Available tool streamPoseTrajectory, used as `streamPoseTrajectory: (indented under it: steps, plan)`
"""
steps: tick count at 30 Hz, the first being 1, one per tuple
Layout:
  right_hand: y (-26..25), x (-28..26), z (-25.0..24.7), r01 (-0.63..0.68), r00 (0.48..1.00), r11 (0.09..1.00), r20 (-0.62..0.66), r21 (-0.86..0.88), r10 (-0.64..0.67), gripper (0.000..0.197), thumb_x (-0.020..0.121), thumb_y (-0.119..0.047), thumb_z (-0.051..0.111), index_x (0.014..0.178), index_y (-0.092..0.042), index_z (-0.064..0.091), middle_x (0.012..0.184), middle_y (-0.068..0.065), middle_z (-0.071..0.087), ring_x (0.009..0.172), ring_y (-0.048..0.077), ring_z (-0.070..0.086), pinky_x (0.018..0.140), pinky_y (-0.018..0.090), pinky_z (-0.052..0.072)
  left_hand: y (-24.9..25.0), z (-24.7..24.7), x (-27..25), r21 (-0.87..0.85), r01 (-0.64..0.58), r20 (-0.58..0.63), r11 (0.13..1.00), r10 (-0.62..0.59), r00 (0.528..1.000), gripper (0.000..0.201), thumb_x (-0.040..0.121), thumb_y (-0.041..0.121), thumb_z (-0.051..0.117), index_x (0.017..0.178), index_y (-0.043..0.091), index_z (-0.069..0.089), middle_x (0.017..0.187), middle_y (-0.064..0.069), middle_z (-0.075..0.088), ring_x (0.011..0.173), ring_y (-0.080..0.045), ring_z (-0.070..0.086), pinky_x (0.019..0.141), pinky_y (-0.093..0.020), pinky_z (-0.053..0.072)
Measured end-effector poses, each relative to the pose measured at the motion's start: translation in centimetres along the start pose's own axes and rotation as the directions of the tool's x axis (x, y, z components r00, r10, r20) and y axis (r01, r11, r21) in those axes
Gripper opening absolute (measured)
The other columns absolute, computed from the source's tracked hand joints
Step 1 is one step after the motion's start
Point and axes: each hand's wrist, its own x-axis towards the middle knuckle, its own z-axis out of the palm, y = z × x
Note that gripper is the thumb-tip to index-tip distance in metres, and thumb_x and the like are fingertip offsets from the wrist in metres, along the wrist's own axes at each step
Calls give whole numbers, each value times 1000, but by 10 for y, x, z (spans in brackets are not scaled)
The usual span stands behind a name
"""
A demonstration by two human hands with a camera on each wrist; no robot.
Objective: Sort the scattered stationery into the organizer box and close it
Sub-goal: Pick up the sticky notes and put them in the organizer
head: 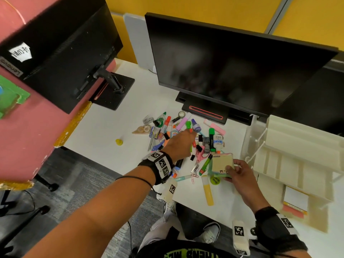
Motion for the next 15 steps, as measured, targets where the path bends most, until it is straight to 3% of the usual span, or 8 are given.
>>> streamPoseTrajectory:
  steps: [3,5,7,9,11,15]
  plan:
    - [0,-2,-2,3,1000,1000,6,19,-4,20,104,-9,58,124,-13,54,110,9,76,98,16,74,81,34,61,7,-10,2,-19,4,-27,1000,-4,1000,55,79,11,76,129,12,55,120,-9,60,104,-25,62,75,-29,48]
    - [-1,-4,-3,11,1000,999,14,43,-12,20,104,-11,59,124,-15,55,112,8,76,99,16,75,83,34,61,18,-18,2,-169,-8,-54,986,-1,999,42,78,27,84,113,20,63,118,3,64,94,-15,64,69,-23,48]
    - [-5,-8,-4,20,999,995,25,101,-23,21,104,-13,60,125,-16,57,109,8,78,99,20,76,86,37,61,37,-20,-1,-395,-43,-75,918,14,997,43,75,37,89,109,22,68,102,15,63,81,-6,60,64,-18,48]
    - [-11,-14,-8,33,998,980,50,198,-44,23,104,-13,60,127,-13,59,107,10,79,101,25,76,90,41,59,60,-14,-4,-550,-89,-99,831,42,994,44,73,38,91,108,24,70,98,14,65,85,-7,63,70,-26,57]
    - [-15,-22,-17,50,994,955,74,292,-75,24,105,-13,58,128,-9,59,110,14,78,105,28,75,93,44,57,80,-5,-6,-601,-146,-123,786,90,988,42,72,36,92,107,24,71,108,10,69,96,-9,64,83,-32,59]
    - [-12,-35,-44,79,993,917,53,391,-108,25,104,-16,58,128,-7,61,115,17,75,107,31,73,96,45,58,111,16,-5,-573,-265,-229,775,158,960,39,72,26,93,105,16,75,113,5,70,103,0,58,92,-11,42]
